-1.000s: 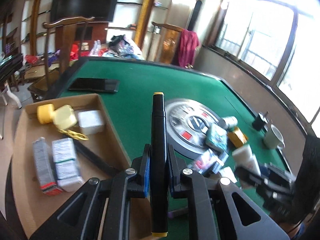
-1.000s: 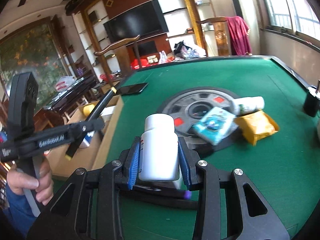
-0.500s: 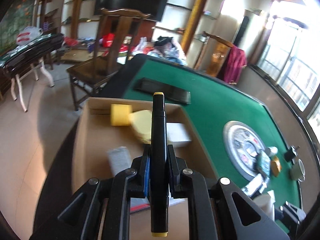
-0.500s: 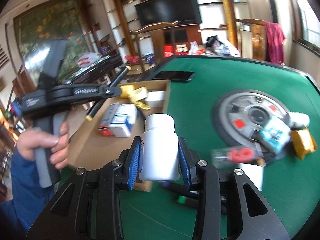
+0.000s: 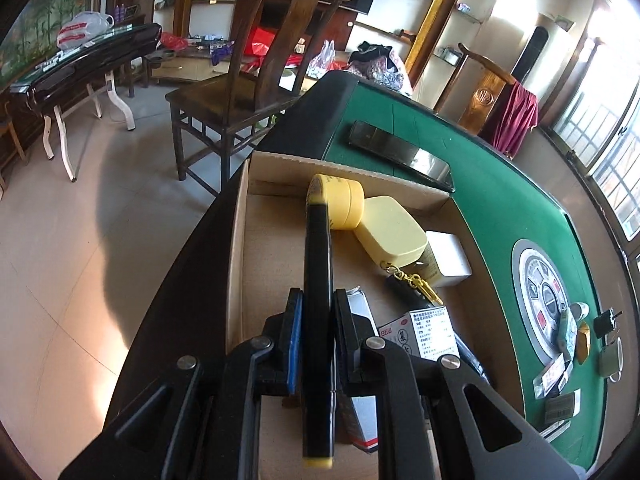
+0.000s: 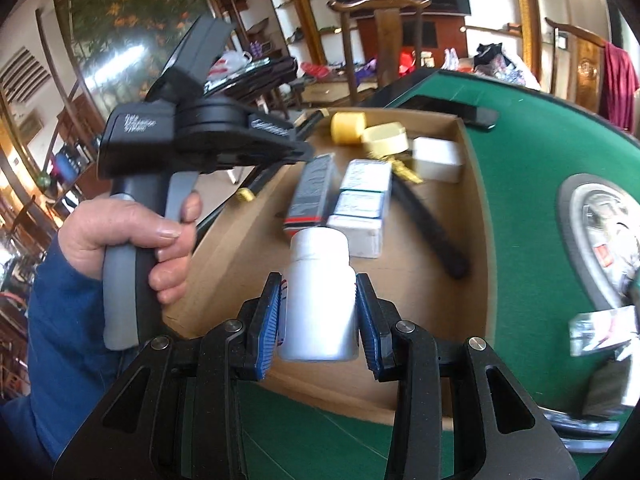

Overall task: Organize objects
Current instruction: 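Carry the black marker and white pill bottle over the cardboard tray, then open the left tool to drop the marker while the right drops the bottle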

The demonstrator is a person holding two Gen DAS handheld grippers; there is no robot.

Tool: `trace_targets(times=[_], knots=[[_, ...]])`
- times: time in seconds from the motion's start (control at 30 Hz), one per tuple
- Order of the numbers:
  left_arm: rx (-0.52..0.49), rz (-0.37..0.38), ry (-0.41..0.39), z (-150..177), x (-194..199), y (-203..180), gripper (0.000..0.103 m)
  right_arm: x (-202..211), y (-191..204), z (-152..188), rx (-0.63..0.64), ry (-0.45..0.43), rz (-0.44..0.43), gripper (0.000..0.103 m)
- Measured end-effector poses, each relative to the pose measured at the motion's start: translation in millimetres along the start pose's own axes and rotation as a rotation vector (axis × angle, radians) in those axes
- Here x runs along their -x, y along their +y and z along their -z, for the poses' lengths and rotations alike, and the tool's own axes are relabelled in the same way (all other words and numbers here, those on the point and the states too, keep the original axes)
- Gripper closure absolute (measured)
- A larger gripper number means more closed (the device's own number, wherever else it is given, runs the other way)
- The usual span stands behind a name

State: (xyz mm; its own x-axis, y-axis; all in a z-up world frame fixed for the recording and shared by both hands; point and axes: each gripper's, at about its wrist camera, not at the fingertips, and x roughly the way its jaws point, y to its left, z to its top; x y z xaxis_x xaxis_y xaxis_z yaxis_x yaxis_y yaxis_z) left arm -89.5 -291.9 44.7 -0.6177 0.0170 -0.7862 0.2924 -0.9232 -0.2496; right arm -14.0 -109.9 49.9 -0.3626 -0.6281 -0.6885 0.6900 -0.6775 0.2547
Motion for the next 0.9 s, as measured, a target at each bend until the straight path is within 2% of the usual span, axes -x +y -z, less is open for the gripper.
trace_targets(times=[0.47, 0.73, 0.9], knots=[[-0.001, -0.006, -0.001, 0.6, 0.8, 3.4, 0.09, -48.5, 23.0, -2.1, 0.009, 0.094, -0.044, 0.067], [-0.006, -0.008, -0.002, 0.1, 1.0, 3.5, 0.09, -54.3, 42.1, -2.7, 0.062, 0.09, -0.044, 0.067], [-0.021, -0.01, -0.007, 0.2, 0.4, -0.4, 0.089, -49.7, 40.7, -3.0, 0.06, 0.093, -0.05, 0.067]])
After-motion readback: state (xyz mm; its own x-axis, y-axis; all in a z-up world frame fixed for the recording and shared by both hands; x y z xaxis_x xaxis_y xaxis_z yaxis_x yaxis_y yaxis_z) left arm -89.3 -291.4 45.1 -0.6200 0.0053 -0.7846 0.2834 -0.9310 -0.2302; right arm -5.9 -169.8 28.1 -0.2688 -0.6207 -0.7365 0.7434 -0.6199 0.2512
